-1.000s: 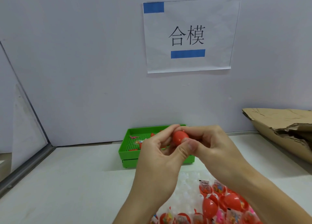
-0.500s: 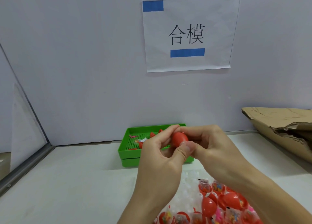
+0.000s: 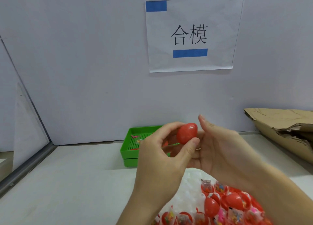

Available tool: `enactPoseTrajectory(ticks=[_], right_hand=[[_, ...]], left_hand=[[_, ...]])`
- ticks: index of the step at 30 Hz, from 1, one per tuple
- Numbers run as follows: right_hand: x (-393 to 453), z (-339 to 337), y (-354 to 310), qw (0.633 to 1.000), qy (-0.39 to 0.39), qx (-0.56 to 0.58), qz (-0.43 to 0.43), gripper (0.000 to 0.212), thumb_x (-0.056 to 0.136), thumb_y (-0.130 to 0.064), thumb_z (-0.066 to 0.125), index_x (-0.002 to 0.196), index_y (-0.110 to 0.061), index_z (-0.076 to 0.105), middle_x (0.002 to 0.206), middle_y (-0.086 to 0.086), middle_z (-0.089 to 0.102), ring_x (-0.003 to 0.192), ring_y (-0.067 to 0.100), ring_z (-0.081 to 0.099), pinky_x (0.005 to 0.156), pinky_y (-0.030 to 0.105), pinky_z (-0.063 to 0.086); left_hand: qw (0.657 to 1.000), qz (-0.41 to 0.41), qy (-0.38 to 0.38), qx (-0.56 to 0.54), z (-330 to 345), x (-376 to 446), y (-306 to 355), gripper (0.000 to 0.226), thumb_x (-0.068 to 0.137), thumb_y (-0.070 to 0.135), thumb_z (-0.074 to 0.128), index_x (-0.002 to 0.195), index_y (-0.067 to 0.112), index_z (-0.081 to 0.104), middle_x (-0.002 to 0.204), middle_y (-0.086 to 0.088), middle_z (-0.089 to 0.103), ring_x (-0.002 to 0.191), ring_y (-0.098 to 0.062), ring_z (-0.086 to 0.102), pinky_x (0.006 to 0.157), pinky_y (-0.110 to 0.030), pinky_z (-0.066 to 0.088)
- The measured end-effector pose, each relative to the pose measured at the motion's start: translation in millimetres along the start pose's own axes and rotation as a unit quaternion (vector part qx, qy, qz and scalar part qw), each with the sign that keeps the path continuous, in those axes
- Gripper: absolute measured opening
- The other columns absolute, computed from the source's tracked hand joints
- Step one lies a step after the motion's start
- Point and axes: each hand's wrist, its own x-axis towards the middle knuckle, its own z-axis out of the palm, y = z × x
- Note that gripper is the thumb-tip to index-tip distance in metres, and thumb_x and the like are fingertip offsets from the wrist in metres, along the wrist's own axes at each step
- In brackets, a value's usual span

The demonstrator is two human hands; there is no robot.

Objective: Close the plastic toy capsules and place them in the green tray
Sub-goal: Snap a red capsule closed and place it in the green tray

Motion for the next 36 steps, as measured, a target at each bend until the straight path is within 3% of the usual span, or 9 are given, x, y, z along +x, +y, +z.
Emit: enactPoseTrajectory(ticks=[4,7,14,17,21,25,29,32,36], right_hand=[[2,-3,-3,0.988,0.111,-0.100,-0.028,0.055,0.069,-0.060,0.068,0.093,-0.011,0.072,0.084,0.017,0.071,0.073,0.027,0.071,0.062,0.030,0.057],[0,-2,-2,0.957,0.148,-0.235,-0.085,0.055,0.060,-0.059,0.081,0.098,-0.022,0.067,0.091,0.006,0.076,0.083,0.022,0.075,0.065,0.025,0.056],[2,13,6,0.866,0.205,-0.409,-0.200,0.018,0.074,-0.037,0.083,0.089,-0.038,0.073,0.085,-0.014,0.076,0.076,0.005,0.073,0.067,0.020,0.056],[0,15,5,0.880,0.170,-0.387,-0.216,0.024,0.093,-0.023,0.067,0.090,-0.045,0.075,0.092,-0.018,0.076,0.087,0.001,0.072,0.076,0.012,0.053],[0,17,6,0.923,0.117,-0.333,-0.156,0.022,0.098,-0.023,0.059,0.106,-0.037,0.075,0.105,-0.011,0.076,0.100,0.007,0.071,0.081,0.021,0.057],[9,12,19,0.913,0.196,-0.319,-0.160,0.017,0.095,-0.015,0.064,0.099,-0.026,0.077,0.096,-0.005,0.078,0.092,0.010,0.073,0.081,0.027,0.059],[19,-21,17,0.950,0.283,-0.056,-0.120,0.017,0.095,-0.013,0.064,0.103,0.000,0.070,0.095,0.011,0.074,0.088,0.020,0.074,0.072,0.024,0.058],[25,-67,2,0.922,0.361,0.084,-0.112,0.020,0.097,-0.008,0.058,0.104,0.010,0.060,0.099,0.021,0.069,0.085,0.027,0.074,0.063,0.025,0.059],[33,-123,-24,0.836,0.472,0.220,-0.174,0.011,0.100,0.006,0.039,0.105,0.009,0.048,0.118,0.027,0.051,0.113,0.040,0.061,0.069,0.034,0.057]], left_hand=[[0.990,0.020,0.077,0.115,-5,1,-9,0.033,0.072,0.022,0.086,0.094,0.035,0.065,0.089,0.022,0.069,0.087,0.001,0.067,0.077,-0.019,0.055],[0.975,0.050,0.071,0.206,-6,1,-11,0.037,0.074,0.023,0.085,0.093,0.037,0.057,0.083,0.018,0.065,0.081,-0.003,0.065,0.072,-0.020,0.054],[0.958,0.100,0.049,0.264,-5,0,-10,0.038,0.079,0.013,0.080,0.106,0.029,0.059,0.091,0.016,0.059,0.079,-0.006,0.060,0.067,-0.028,0.055],[0.983,0.069,0.028,0.167,-10,3,-9,0.033,0.081,0.016,0.078,0.108,0.031,0.065,0.095,0.016,0.063,0.086,-0.007,0.065,0.071,-0.024,0.057],[0.985,0.062,0.031,0.157,-13,6,-12,0.030,0.080,0.014,0.078,0.106,0.026,0.069,0.094,0.015,0.064,0.087,-0.002,0.065,0.072,-0.019,0.056],[0.976,0.073,0.000,0.207,-14,4,-14,0.037,0.078,0.011,0.080,0.111,0.024,0.071,0.097,0.016,0.063,0.088,-0.002,0.063,0.076,-0.017,0.053],[0.978,0.068,0.005,0.199,-16,4,-13,0.045,0.076,0.023,0.080,0.118,0.028,0.066,0.099,0.023,0.062,0.094,0.001,0.060,0.075,-0.011,0.050],[0.979,0.061,0.014,0.194,-20,5,-15,0.042,0.077,0.031,0.076,0.118,0.032,0.065,0.098,0.023,0.062,0.096,-0.001,0.060,0.073,-0.018,0.052],[0.982,0.052,0.020,0.178,-20,5,-15,0.040,0.077,0.039,0.069,0.116,0.033,0.065,0.097,0.025,0.063,0.098,0.002,0.058,0.069,-0.018,0.051]])
